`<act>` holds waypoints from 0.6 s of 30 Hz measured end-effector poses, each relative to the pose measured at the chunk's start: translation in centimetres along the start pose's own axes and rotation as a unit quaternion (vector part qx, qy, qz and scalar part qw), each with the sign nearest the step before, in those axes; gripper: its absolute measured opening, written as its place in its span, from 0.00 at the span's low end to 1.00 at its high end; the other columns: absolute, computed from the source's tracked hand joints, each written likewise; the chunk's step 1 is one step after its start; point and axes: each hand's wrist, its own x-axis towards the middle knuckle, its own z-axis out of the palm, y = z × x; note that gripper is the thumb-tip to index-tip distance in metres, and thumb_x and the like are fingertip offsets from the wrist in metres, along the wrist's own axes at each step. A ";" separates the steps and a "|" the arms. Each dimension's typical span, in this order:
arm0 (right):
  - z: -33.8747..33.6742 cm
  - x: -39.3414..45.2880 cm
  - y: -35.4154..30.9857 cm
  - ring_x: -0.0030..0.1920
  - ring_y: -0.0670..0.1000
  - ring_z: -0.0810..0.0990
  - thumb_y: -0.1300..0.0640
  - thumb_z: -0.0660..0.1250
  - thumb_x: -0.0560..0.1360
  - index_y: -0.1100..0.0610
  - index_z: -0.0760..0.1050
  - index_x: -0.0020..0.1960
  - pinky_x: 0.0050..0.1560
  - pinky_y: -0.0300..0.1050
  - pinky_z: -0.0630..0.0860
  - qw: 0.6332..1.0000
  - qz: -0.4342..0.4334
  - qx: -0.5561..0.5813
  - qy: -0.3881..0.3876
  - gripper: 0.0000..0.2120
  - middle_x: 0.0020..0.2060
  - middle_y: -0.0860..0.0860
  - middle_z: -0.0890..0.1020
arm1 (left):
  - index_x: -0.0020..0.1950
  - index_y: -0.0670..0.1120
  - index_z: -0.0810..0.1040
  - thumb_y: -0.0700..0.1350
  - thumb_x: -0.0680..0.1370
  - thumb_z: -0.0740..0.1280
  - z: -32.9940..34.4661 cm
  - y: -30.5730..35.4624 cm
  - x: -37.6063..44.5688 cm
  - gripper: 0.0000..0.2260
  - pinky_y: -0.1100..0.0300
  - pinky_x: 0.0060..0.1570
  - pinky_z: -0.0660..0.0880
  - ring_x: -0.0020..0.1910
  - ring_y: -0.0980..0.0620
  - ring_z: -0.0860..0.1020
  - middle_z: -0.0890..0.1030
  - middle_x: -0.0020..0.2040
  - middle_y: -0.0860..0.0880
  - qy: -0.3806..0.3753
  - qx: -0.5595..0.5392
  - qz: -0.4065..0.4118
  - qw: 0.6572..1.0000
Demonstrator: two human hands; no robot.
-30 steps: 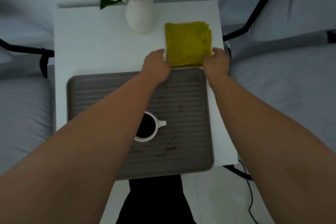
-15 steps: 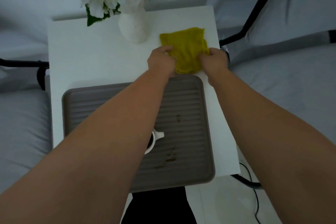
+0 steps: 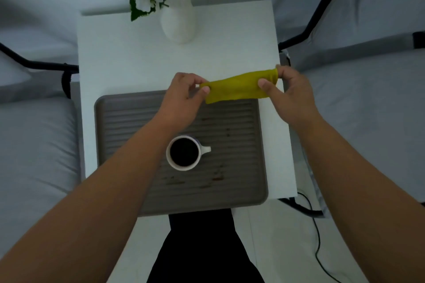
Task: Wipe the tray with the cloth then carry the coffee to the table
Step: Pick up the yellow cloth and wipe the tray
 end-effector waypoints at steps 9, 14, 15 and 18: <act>5.6 -3.0 2.3 0.42 0.50 0.75 0.50 0.73 0.70 0.55 0.71 0.47 0.41 0.45 0.73 0.991 0.117 -0.031 0.050 0.14 0.40 0.49 0.76 | 0.56 0.47 0.77 0.45 0.79 0.65 0.6 -3.4 -0.8 0.07 0.60 0.47 0.71 0.46 0.50 0.76 0.79 0.46 0.47 -0.062 0.053 -0.090 0.993; 8.0 -4.6 3.1 0.60 0.60 0.70 0.54 0.70 0.71 0.54 0.72 0.61 0.57 0.48 0.66 0.950 -0.091 -0.299 0.023 0.20 0.64 0.58 0.71 | 0.58 0.43 0.77 0.42 0.76 0.67 -1.0 -6.3 -2.1 0.11 0.64 0.53 0.69 0.54 0.49 0.78 0.79 0.55 0.44 0.017 0.108 -0.057 0.992; 8.4 -4.5 3.2 0.60 0.62 0.70 0.54 0.70 0.71 0.53 0.75 0.61 0.58 0.52 0.68 0.932 -0.137 -0.336 -0.007 0.18 0.65 0.58 0.71 | 0.58 0.43 0.78 0.42 0.76 0.67 -1.9 -7.0 -2.8 0.11 0.61 0.55 0.70 0.55 0.47 0.78 0.79 0.56 0.43 0.049 0.119 -0.044 0.991; 9.7 -4.3 3.7 0.58 0.65 0.72 0.52 0.70 0.71 0.47 0.78 0.60 0.56 0.61 0.73 0.891 -0.212 -0.383 -0.121 0.17 0.64 0.58 0.74 | 0.60 0.46 0.77 0.45 0.76 0.66 -4.3 -10.0 -6.2 0.13 0.53 0.59 0.68 0.59 0.42 0.74 0.76 0.59 0.42 0.123 0.217 -0.036 0.968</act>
